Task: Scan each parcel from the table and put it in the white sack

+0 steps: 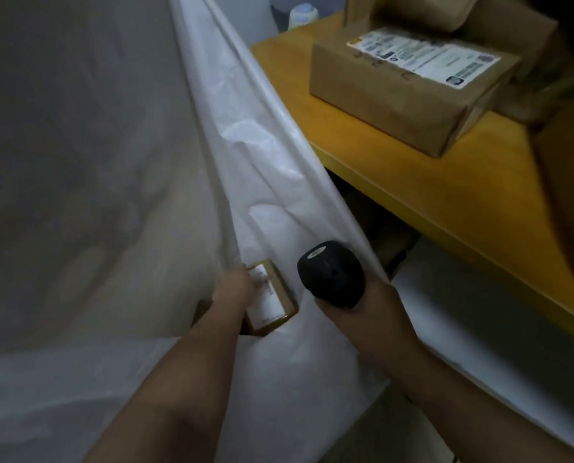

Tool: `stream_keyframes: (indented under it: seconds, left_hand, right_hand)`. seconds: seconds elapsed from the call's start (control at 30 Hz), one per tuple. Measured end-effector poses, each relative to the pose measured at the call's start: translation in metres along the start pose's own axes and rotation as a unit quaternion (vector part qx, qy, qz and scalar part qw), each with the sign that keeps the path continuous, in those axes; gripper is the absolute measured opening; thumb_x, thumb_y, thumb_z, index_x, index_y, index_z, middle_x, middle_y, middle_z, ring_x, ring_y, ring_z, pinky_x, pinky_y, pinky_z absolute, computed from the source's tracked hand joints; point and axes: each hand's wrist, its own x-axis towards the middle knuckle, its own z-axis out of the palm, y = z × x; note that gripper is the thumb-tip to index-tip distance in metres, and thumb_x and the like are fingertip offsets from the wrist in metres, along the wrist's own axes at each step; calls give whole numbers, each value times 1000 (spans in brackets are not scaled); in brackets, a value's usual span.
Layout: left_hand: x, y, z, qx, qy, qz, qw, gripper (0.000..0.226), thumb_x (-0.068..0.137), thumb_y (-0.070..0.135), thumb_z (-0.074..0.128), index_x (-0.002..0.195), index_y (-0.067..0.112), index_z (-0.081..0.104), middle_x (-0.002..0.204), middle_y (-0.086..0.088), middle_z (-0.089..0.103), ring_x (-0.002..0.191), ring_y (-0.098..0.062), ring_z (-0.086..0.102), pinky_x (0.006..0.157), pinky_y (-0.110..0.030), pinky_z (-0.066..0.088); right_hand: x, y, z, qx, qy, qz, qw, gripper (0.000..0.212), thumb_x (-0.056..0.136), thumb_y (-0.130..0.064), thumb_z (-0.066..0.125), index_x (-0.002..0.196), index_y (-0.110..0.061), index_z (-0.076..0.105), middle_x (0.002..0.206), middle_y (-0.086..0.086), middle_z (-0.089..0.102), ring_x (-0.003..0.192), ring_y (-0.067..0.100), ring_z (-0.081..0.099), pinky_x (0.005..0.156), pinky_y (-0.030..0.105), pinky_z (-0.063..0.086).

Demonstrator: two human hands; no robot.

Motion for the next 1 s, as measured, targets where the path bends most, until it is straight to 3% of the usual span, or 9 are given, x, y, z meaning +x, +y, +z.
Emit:
stream_keyframes:
  seconds: [0.07, 0.23, 0.4, 0.53, 0.63, 0.7, 0.77, 0.87, 1.0]
  left_hand:
    - [-22, 13, -13, 11, 52, 17, 998, 47, 93, 42, 52, 130, 13, 49, 127, -16, 56, 111, -33, 57, 94, -40, 47]
    - [-102, 42, -44, -5, 132, 84, 988, 46, 96, 29, 51, 137, 11, 42, 132, -15, 49, 114, -33, 52, 93, -40, 45]
    - [-199, 69, -69, -5, 195, 208, 959, 49, 95, 29, 52, 141, 16, 41, 139, -9, 43, 122, -27, 46, 100, -40, 41]
    - [-273, 113, -84, 43, 248, 364, 897, 51, 95, 30, 53, 142, 15, 40, 141, -7, 43, 123, -23, 46, 98, -35, 41]
    - [-321, 154, -85, 57, 259, 443, 856, 54, 94, 33, 55, 143, 16, 38, 139, -4, 43, 123, -19, 45, 97, -29, 39]
    - [-345, 180, -79, 50, 255, 479, 839, 59, 92, 39, 57, 144, 17, 37, 140, -4, 42, 125, -20, 43, 99, -29, 39]
    - [-362, 206, -71, 69, 258, 492, 829, 66, 90, 49, 56, 144, 19, 35, 142, -7, 37, 128, -25, 39, 101, -34, 38]
    - [-382, 253, -60, 117, 249, 452, 849, 82, 85, 69, 46, 147, 20, 27, 149, -14, 27, 135, -33, 29, 105, -43, 35]
    - [-394, 313, -52, 172, 141, 341, 913, 101, 76, 85, 35, 152, 23, 15, 155, -21, 13, 141, -40, 14, 110, -58, 24]
  right_hand:
    - [-8, -3, -6, 5, 0, -11, 1000, 25, 83, -25, 73, 92, -4, 64, 79, 4, 65, 86, 22, 65, 72, 26, 50]
    - [-41, -13, -30, 27, 51, -27, 998, 28, 80, -30, 77, 70, -24, 51, 66, -7, 56, 70, 11, 59, 57, 12, 41]
    - [-100, -21, -75, 110, 125, -43, 985, 26, 75, -30, 80, 74, -28, 55, 73, -6, 63, 78, 12, 63, 71, 23, 46]
    - [-149, -17, -123, 160, 203, -65, 964, 26, 75, -22, 80, 71, -27, 55, 66, -9, 60, 66, -1, 56, 58, 17, 40]
    - [-179, -3, -162, 204, 249, -54, 945, 17, 77, -22, 78, 79, -17, 62, 69, 7, 66, 68, 14, 64, 63, 28, 50]
    - [-195, 9, -183, 226, 274, -41, 934, 19, 77, -23, 78, 90, -17, 66, 77, 6, 69, 77, 21, 67, 71, 37, 53]
    - [-206, 20, -201, 236, 299, -35, 924, 22, 77, -23, 79, 93, -16, 67, 77, 3, 70, 78, 22, 67, 70, 35, 52]
    - [-218, 30, -224, 240, 339, -26, 909, 19, 77, -21, 79, 91, -18, 67, 78, 3, 69, 79, 24, 66, 68, 32, 48]
    - [-225, 36, -247, 253, 377, -19, 891, 18, 78, -20, 78, 87, -28, 64, 76, 4, 71, 73, 26, 68, 70, 42, 54]
